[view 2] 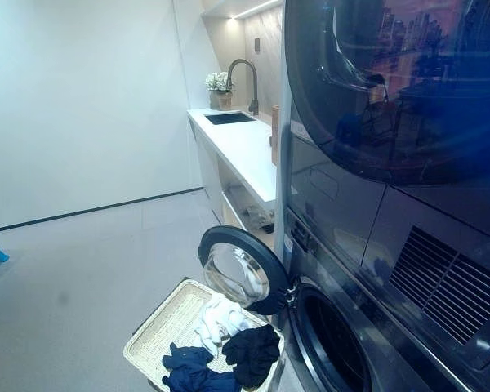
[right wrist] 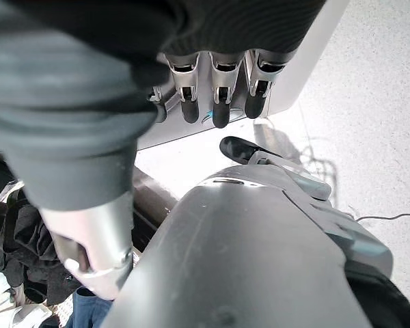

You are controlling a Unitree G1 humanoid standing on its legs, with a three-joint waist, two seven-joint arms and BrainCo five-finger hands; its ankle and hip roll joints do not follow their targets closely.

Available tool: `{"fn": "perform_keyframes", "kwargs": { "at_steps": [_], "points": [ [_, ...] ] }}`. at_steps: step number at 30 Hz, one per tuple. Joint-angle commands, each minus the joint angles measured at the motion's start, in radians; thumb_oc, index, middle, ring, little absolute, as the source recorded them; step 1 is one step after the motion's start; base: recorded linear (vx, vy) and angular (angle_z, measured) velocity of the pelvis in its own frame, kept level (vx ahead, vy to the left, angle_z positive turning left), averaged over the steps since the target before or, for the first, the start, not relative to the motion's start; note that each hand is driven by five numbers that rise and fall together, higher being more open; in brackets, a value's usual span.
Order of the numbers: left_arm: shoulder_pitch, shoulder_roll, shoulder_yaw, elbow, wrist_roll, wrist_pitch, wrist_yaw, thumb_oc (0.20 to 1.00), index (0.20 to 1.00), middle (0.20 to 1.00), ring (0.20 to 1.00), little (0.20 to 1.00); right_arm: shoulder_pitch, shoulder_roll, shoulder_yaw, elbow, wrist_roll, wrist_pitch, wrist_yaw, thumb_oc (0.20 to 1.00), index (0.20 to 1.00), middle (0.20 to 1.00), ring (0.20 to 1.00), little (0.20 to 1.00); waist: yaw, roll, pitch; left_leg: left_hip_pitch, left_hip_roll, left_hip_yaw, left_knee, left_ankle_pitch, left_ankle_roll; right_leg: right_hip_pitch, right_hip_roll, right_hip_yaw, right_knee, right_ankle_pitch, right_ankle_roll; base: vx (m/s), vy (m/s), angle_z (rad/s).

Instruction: Put the clothes into the washing machine.

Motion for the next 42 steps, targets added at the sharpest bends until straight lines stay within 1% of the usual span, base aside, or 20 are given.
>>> {"fn": "perform_keyframes", "kwargs": {
  "at_steps": [1,5,9,11,12,14,15,18,21,22,25,26,28,30,31,33,35,38,40,42],
  "points": [
    [-0.121,-0.001,0.035,0.041,-0.021,-0.023,0.009,1.0,1.0,1.0,1.0,1.0,-0.104,0.015,0.001,0.047,0.006,-0.013,0.003,1.0,1.0,1.0,1.0,1.0,0.008,-0.024,0.074,0.005,0.015,0.014,0.007,0.0,0.055,0.067,-0.084,-0.009,0.036,-0.044,0.016,0.0,0.0,0.0],
    [-0.118,-0.002,0.04,0.045,-0.009,-0.027,0.018,1.0,1.0,1.0,1.0,1.0,-0.102,0.016,0.003,0.051,-0.006,-0.018,0.008,1.0,1.0,1.0,1.0,1.0,0.008,-0.025,0.074,0.006,0.015,0.017,0.007,0.0,0.055,0.067,-0.084,-0.012,0.034,-0.043,0.016,0.0,0.0,0.0],
    [-0.117,0.001,0.041,0.041,-0.009,-0.048,0.049,1.0,1.0,1.0,1.0,1.0,-0.102,0.011,0.007,0.043,-0.016,-0.02,0.015,1.0,1.0,1.0,1.0,1.0,0.009,-0.024,0.081,0.005,0.017,0.016,0.007,0.002,0.053,0.062,-0.084,-0.012,0.038,-0.043,0.017,0.03,0.001,0.0],
    [-0.126,0.01,0.045,0.026,-0.061,-0.071,0.081,1.0,1.0,1.0,1.0,1.0,-0.115,-0.006,0.014,0.027,-0.003,-0.029,0.017,1.0,1.0,1.0,1.0,1.0,0.01,-0.02,0.095,0.0,0.02,0.013,0.007,0.006,0.051,0.043,-0.084,-0.001,0.051,-0.046,0.017,0.08,0.024,0.0],
    [-0.144,0.016,0.041,0.008,-0.079,-0.1,0.112,1.0,1.0,1.0,1.0,1.0,-0.142,-0.019,0.018,0.002,0.025,-0.027,0.011,1.0,1.0,1.0,1.0,1.0,0.011,-0.015,0.117,-0.02,0.025,0.014,0.01,0.012,0.048,0.014,-0.086,0.006,0.062,-0.045,0.016,0.0,0.0,0.0],
    [-0.162,0.018,0.03,0.0,-0.101,-0.127,0.135,1.0,1.0,1.0,1.0,1.0,-0.164,-0.026,0.024,-0.008,0.043,-0.038,0.004,1.0,1.0,1.0,1.0,1.0,0.013,-0.011,0.134,-0.037,0.027,0.01,0.011,0.016,0.047,-0.011,-0.087,0.006,0.069,-0.041,0.014,-0.07,0.031,0.02],
    [-0.188,0.021,0.028,-0.014,-0.15,-0.167,0.157,1.0,1.0,1.0,1.0,1.0,-0.197,-0.037,0.027,-0.02,0.066,-0.061,-0.004,1.0,1.0,1.0,1.0,1.0,0.013,-0.002,0.165,-0.06,0.025,0.002,0.007,0.021,0.047,-0.043,-0.086,0.012,0.072,-0.033,0.012,-0.15,0.061,0.06],
    [-0.255,0.028,0.032,-0.082,-0.21,-0.256,0.224,1.0,1.0,1.0,1.0,1.0,-0.267,-0.059,0.033,-0.055,0.096,-0.115,-0.022,1.0,1.0,1.0,1.0,1.0,0.01,0.011,0.239,-0.123,0.014,-0.012,0.007,0.029,0.05,-0.121,-0.086,0.029,0.077,-0.014,0.01,-0.18,0.074,0.08],
    [-0.323,0.04,0.023,-0.149,-0.21,-0.295,0.308,1.0,1.0,1.0,1.0,1.0,-0.34,-0.067,0.056,-0.082,0.123,-0.132,-0.047,1.0,1.0,1.0,1.0,1.0,0.008,0.017,0.297,-0.182,0.006,-0.024,0.007,0.038,0.053,-0.183,-0.083,0.041,0.081,0.001,0.007,-0.13,0.06,0.09],
    [-0.362,0.05,0.016,-0.173,-0.195,-0.314,0.354,1.0,1.0,1.0,1.0,1.0,-0.378,-0.069,0.075,-0.095,0.136,-0.141,-0.06,1.0,1.0,1.0,1.0,1.0,0.006,0.018,0.327,-0.214,0.002,-0.031,0.007,0.046,0.057,-0.221,-0.083,0.052,0.092,0.005,0.005,-0.11,0.059,0.03],
    [-0.403,0.062,0.008,-0.218,-0.178,-0.322,0.416,1.0,1.0,1.0,1.0,1.0,-0.426,-0.081,0.095,-0.112,0.16,-0.147,-0.074,1.0,1.0,1.0,1.0,1.0,0.005,0.021,0.355,-0.254,0.001,-0.04,0.007,0.057,0.06,-0.267,-0.081,0.062,0.106,0.008,0.002,-0.06,0.039,-0.02],
    [-0.423,0.07,0.006,-0.234,-0.16,-0.333,0.445,1.0,1.0,1.0,1.0,1.0,-0.445,-0.087,0.102,-0.118,0.171,-0.151,-0.079,1.0,1.0,1.0,1.0,1.0,0.004,0.022,0.366,-0.269,0.0,-0.043,0.007,0.062,0.061,-0.286,-0.081,0.065,0.112,0.01,0.002,-0.12,0.049,-0.04],
    [-0.502,0.103,-0.02,-0.301,-0.084,-0.349,0.579,1.0,1.0,1.0,1.0,1.0,-0.512,-0.112,0.133,-0.159,0.198,-0.168,-0.099,1.0,1.0,1.0,1.0,1.0,-0.002,0.022,0.414,-0.33,-0.006,-0.059,0.007,0.081,0.063,-0.363,-0.078,0.079,0.136,0.019,0.0,-0.14,0.052,-0.06],
    [-0.53,0.119,-0.036,-0.331,-0.036,-0.349,0.638,1.0,1.0,1.0,1.0,1.0,-0.532,-0.126,0.146,-0.184,0.209,-0.17,-0.108,1.0,1.0,1.0,1.0,1.0,-0.001,0.02,0.436,-0.357,-0.01,-0.065,0.012,0.089,0.064,-0.395,-0.078,0.083,0.148,0.023,0.0,-0.1,0.025,-0.03],
    [-0.554,0.134,-0.046,-0.351,0.004,-0.356,0.694,1.0,1.0,1.0,1.0,1.0,-0.551,-0.139,0.157,-0.21,0.218,-0.172,-0.116,1.0,1.0,1.0,1.0,1.0,0.0,0.019,0.456,-0.384,-0.012,-0.07,0.021,0.095,0.064,-0.422,-0.077,0.082,0.16,0.026,0.0,-0.1,0.013,-0.04],
    [-0.574,0.15,-0.054,-0.369,0.047,-0.358,0.747,1.0,1.0,1.0,1.0,1.0,-0.567,-0.149,0.164,-0.236,0.218,-0.176,-0.122,1.0,1.0,1.0,1.0,1.0,0.001,0.015,0.476,-0.411,-0.013,-0.076,0.033,0.099,0.063,-0.446,-0.073,0.083,0.171,0.027,0.0,-0.08,-0.006,-0.06],
    [-0.618,0.187,-0.058,-0.399,0.147,-0.351,0.844,1.0,1.0,1.0,1.0,1.0,-0.591,-0.169,0.183,-0.298,0.228,-0.193,-0.137,1.0,1.0,1.0,1.0,1.0,0.0,0.001,0.511,-0.474,-0.015,-0.092,0.073,0.099,0.06,-0.493,-0.064,0.083,0.192,0.028,-0.001,-0.08,-0.039,-0.08],
    [-0.662,0.224,-0.087,-0.426,0.272,-0.329,0.919,1.0,1.0,1.0,1.0,1.0,-0.61,-0.194,0.203,-0.371,0.23,-0.199,-0.162,1.0,1.0,1.0,1.0,1.0,-0.006,-0.008,0.511,-0.556,-0.017,-0.103,0.104,0.104,0.054,-0.563,-0.053,0.083,0.213,0.028,-0.001,-0.05,-0.027,-0.06],
    [-0.685,0.239,-0.101,-0.434,0.324,-0.318,0.938,1.0,1.0,1.0,1.0,1.0,-0.623,-0.207,0.207,-0.404,0.223,-0.194,-0.174,1.0,1.0,1.0,1.0,1.0,-0.01,-0.011,0.511,-0.597,-0.021,-0.11,0.121,0.105,0.053,-0.599,-0.049,0.084,0.225,0.029,-0.002,-0.04,-0.012,-0.05],
    [-0.732,0.267,-0.132,-0.439,0.418,-0.283,0.969,1.0,1.0,1.0,1.0,1.0,-0.639,-0.227,0.217,-0.46,0.207,-0.189,-0.197,1.0,1.0,1.0,1.0,1.0,-0.019,-0.012,0.511,-0.665,-0.029,-0.124,0.155,0.109,0.05,-0.659,-0.039,0.089,0.256,0.026,-0.003,-0.02,-0.005,-0.02]
  ]
}}
